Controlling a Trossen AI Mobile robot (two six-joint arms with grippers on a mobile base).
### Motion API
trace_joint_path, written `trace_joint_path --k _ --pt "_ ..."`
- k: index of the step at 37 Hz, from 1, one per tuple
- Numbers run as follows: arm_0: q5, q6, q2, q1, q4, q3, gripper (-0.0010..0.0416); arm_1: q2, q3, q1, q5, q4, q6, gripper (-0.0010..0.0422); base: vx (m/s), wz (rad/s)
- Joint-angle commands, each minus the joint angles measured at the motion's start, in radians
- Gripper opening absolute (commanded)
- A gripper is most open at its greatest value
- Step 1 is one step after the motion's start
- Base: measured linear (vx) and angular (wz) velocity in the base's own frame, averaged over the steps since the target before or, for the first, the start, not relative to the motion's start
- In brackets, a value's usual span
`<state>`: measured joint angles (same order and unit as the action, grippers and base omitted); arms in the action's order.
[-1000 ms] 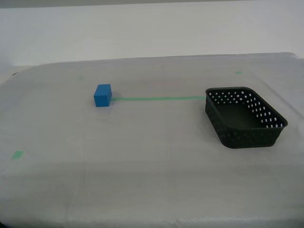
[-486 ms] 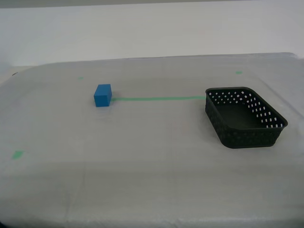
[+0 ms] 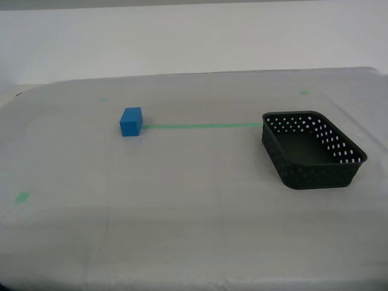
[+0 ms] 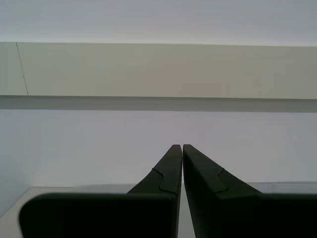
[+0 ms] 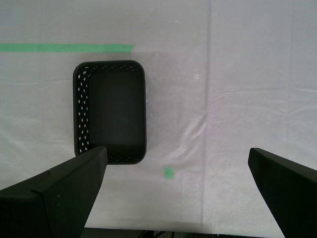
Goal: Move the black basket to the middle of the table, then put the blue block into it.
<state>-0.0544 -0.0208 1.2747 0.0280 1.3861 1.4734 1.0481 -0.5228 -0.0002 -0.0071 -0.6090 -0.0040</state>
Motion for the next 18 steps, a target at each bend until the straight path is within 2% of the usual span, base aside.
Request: trace_joint_path --k 1,7,12,18 --pt "0.003 -0.002 0.000 0.001 -0.002 0.001 0.0395 0.000 0.000 0.000 0.000 -0.005 0.002 0.0000 0.000 0.000" --pt "-0.002 -0.003 0.011 0.002 -0.010 0.001 0.0376 0.000 0.000 0.000 0.000 -0.005 0.002 0.0000 0.000 0.000" --pt "-0.032 -0.004 0.013 0.006 -0.030 0.001 0.0356 0.000 0.000 0.000 0.000 -0.006 0.002 0.0000 0.000 0.000" --pt "-0.027 -0.013 0.013 0.010 -0.041 0.001 0.0346 0.000 0.000 0.000 0.000 -0.005 0.002 0.0000 0.000 0.000"
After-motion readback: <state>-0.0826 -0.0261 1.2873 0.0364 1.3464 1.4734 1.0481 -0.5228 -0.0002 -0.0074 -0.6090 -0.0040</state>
